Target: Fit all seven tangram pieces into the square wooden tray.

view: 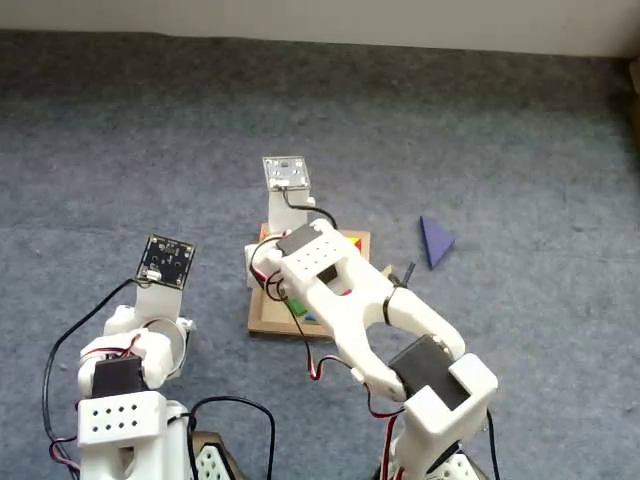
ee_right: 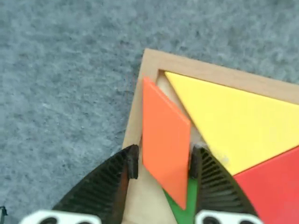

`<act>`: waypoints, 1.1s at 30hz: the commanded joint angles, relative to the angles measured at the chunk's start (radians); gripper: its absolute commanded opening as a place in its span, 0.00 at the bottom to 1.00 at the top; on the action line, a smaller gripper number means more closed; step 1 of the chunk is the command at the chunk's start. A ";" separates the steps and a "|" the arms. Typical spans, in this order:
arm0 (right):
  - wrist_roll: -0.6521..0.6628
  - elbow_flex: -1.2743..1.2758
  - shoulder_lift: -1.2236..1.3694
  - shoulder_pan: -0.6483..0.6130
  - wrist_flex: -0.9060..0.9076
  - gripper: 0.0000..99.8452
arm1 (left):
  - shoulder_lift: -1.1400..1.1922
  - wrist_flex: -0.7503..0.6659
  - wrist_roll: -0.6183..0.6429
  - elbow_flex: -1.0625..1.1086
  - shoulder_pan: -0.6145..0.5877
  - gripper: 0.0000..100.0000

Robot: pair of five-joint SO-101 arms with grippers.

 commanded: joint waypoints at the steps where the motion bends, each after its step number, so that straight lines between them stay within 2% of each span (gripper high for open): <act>1: -0.005 -0.051 -0.015 -0.058 0.087 0.18 | -0.013 -0.014 0.003 -0.007 -0.012 0.15; 12: -0.002 -0.053 -0.162 -0.062 0.099 0.18 | -0.013 -0.014 0.003 -0.007 -0.012 0.15; 20: 0.281 0.073 -0.369 -0.039 0.191 0.18 | -0.013 -0.014 0.003 -0.007 -0.012 0.15; 23: 0.342 0.140 -0.473 0.051 0.200 0.18 | -0.013 -0.014 0.003 -0.007 -0.012 0.15; 27: 0.391 0.189 -0.559 0.243 0.199 0.18 | -0.013 -0.014 0.003 -0.007 -0.012 0.15; 33: 0.512 0.191 -0.479 0.507 0.163 0.18 | -0.013 -0.014 0.003 -0.007 -0.012 0.15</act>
